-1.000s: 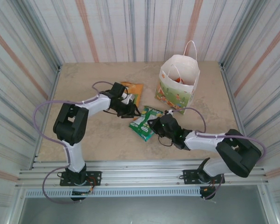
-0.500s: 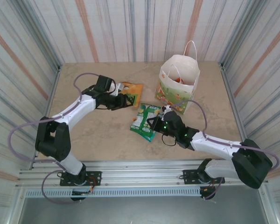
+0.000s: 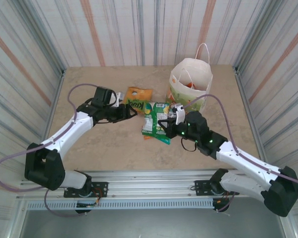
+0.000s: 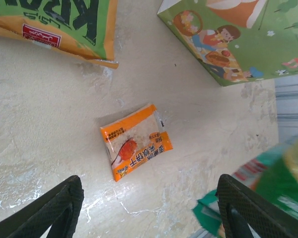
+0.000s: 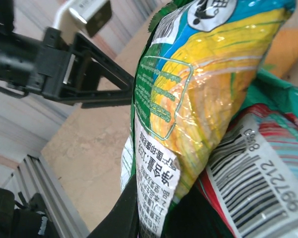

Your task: Place the snacks into the paper bag

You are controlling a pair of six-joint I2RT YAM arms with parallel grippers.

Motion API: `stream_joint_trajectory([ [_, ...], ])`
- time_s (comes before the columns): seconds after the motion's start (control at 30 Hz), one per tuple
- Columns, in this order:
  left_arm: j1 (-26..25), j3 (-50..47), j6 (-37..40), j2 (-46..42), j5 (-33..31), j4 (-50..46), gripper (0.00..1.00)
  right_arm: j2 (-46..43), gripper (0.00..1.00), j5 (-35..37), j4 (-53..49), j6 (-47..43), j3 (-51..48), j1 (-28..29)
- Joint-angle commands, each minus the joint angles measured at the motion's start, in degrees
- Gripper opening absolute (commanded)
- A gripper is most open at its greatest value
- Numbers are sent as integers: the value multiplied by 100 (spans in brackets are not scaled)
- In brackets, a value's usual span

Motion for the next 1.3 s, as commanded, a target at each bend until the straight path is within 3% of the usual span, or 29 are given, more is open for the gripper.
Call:
stream_joint_trajectory([
  [0.0, -17, -95, -124, -339, 5, 326, 78, -332, 0, -544, -273, -1195, 696, -252],
  [0.2, -71, -81, 85, -629, -8, 521, 90, -331, 0, -1185, -979, -1839, 1548, -944],
  [0.43, -103, 13, 133, -683, -19, 459, 98, -55, 0, -1938, -1629, -2640, 2515, -1759],
  [0.8, -333, 370, 337, -542, -244, 427, 98, 864, 0, -2989, -1873, -3038, 4072, -2862],
  [1.27, -474, 866, 581, -140, -211, 398, 96, 2110, 0, -3122, -1676, -3185, 5494, -4069],
])
